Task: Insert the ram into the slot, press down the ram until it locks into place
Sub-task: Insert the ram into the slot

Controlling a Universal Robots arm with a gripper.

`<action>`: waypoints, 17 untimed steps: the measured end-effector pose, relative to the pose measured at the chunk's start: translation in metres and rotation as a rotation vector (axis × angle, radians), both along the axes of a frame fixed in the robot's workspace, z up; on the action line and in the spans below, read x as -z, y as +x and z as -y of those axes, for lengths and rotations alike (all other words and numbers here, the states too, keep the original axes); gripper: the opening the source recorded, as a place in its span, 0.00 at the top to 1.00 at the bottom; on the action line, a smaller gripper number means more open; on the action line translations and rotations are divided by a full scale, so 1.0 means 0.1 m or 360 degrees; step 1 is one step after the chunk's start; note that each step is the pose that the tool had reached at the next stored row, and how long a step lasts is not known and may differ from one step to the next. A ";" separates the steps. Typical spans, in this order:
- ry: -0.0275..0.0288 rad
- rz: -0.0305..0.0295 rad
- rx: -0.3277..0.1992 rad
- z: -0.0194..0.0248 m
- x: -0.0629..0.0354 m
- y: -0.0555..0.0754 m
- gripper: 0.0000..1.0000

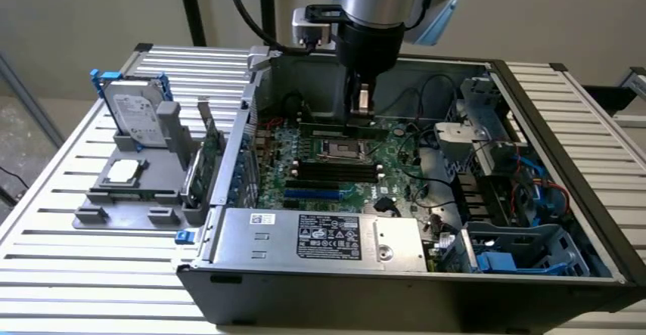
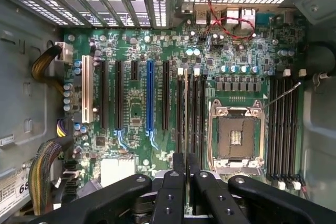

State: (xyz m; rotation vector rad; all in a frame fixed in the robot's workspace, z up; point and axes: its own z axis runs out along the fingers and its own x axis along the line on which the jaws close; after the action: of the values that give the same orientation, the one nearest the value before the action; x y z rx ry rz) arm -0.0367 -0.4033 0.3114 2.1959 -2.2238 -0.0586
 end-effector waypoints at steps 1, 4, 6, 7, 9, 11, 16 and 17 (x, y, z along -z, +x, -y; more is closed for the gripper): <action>0.00001 0.00001 0.0000 0.000 0.019 0.00 0.87; 0.00000 0.00002 0.0000 0.001 0.074 0.00 0.87; 0.00000 0.00006 0.0000 0.001 0.111 0.00 0.87; 0.00002 0.00010 0.0000 0.001 0.129 0.00 0.87; 0.00000 0.00013 0.0000 0.002 0.165 0.00 0.87; 0.00001 0.00019 0.0000 0.002 0.201 0.00 0.87; 0.00000 0.00106 0.0000 0.008 0.291 0.00 0.87; 0.00000 0.00138 0.0000 0.010 0.310 0.00 0.87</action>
State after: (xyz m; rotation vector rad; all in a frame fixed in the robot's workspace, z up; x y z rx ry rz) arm -0.0367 -0.4043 0.2804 2.2004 -2.2283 -0.0492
